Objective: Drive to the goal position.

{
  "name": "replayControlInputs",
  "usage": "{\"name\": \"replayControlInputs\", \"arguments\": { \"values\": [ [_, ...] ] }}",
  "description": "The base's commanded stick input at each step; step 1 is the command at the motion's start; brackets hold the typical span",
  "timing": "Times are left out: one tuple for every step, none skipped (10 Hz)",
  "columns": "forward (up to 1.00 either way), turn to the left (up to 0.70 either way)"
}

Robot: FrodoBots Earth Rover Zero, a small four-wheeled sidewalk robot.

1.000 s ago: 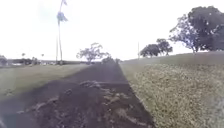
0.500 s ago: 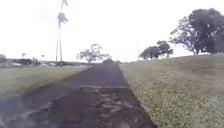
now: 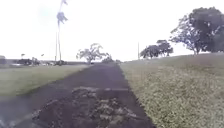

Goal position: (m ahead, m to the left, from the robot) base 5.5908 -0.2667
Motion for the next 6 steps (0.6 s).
{"name": "replayControlInputs", "arguments": {
  "values": [
    [0.50,0.00],
    [0.50,0.00],
    [0.50,0.00],
    [0.50,0.00],
    [0.50,0.00],
    [0.50,0.00]
  ]
}}
